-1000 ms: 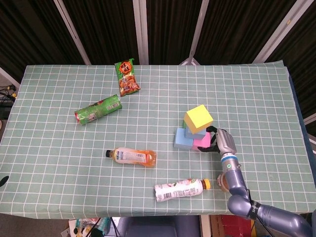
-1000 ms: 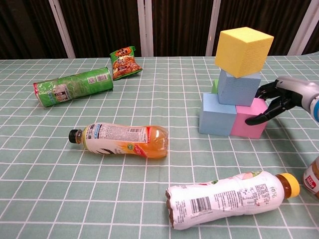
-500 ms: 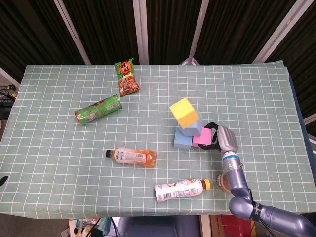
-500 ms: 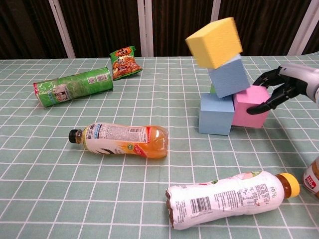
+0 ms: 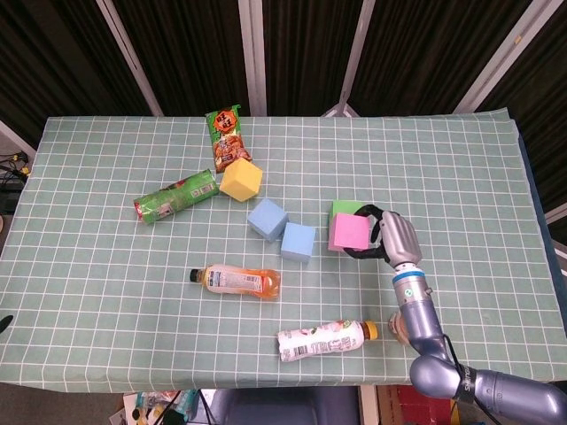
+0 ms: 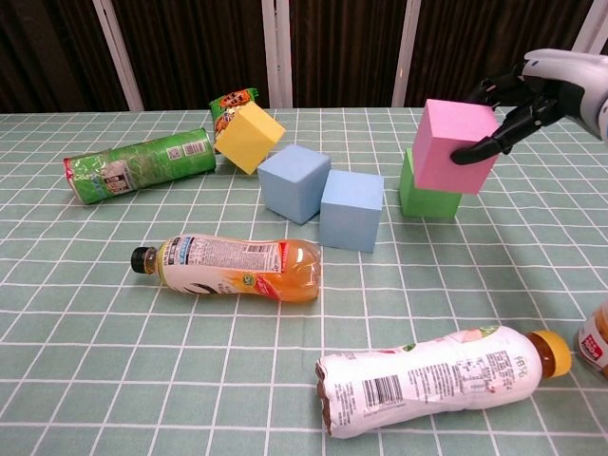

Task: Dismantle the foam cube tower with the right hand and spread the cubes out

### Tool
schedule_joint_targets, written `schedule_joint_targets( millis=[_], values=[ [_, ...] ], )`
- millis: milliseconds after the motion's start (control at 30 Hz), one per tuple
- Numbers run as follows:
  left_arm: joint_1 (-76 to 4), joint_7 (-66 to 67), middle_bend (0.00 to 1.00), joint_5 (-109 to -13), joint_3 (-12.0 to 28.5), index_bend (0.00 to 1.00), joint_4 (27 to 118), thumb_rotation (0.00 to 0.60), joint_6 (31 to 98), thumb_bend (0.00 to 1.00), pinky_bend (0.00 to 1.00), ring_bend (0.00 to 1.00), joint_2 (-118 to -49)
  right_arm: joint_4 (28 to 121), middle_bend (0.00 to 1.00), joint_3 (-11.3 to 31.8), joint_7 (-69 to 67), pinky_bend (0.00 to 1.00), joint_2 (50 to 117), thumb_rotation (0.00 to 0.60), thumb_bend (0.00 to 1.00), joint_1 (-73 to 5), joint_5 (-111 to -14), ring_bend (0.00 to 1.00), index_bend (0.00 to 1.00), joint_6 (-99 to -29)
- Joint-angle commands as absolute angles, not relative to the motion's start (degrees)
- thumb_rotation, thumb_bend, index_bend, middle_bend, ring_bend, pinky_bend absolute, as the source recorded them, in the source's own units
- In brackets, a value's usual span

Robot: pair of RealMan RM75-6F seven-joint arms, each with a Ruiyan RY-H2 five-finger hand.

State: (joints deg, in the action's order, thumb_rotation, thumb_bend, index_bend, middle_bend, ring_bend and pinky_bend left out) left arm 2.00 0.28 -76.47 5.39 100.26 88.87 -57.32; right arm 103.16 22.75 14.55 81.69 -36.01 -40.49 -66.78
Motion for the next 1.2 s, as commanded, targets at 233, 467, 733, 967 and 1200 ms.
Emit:
schedule_joint_targets(
  millis=[233,467,733,967,1200],
  values=[
    [1.9,1.0,0.00,-76.7,5.2,0.19,100.4,0.600,88.7,0.15,0.00,0.00,-57.5,97.4,0.53,20.3,11.5,0.25,78.7,0.600,0.25,-33.0,-39.9,0.63,0.64,-64.4],
    [1.9,2.7,0.00,-76.8,5.0,0.19,100.8,0.600,89.0,0.15,0.00,0.00,-58.0,92.0,0.53,16.8,10.1,0.24,78.3,0.600,0.25,-31.8,-41.5,0.62,0.64,-60.2],
    [1.7,3.8,0.00,-76.8,5.0,0.19,101.0,0.600,89.0,0.15,0.00,0.00,-58.4,90.0,0.06,14.4,8.1,0.01,78.0,0.600,0.20,-32.6,-44.7,0.14,0.13,-53.4],
    [1.6,3.6,0.00,-76.3,5.2,0.19,100.9,0.600,88.8,0.15,0.00,0.00,-58.3,92.3,0.00,16.3,3.7,0.00,77.3,0.600,0.06,-31.9,-48.1,0.09,0.00,-54.6],
    [1.6,3.3,0.00,-76.2,5.2,0.19,100.9,0.600,88.7,0.15,0.00,0.00,-58.2,98.9,0.00,17.4,0.7,0.00,72.9,0.600,0.06,-29.3,-52.9,0.11,0.00,-59.2]
  ],
)
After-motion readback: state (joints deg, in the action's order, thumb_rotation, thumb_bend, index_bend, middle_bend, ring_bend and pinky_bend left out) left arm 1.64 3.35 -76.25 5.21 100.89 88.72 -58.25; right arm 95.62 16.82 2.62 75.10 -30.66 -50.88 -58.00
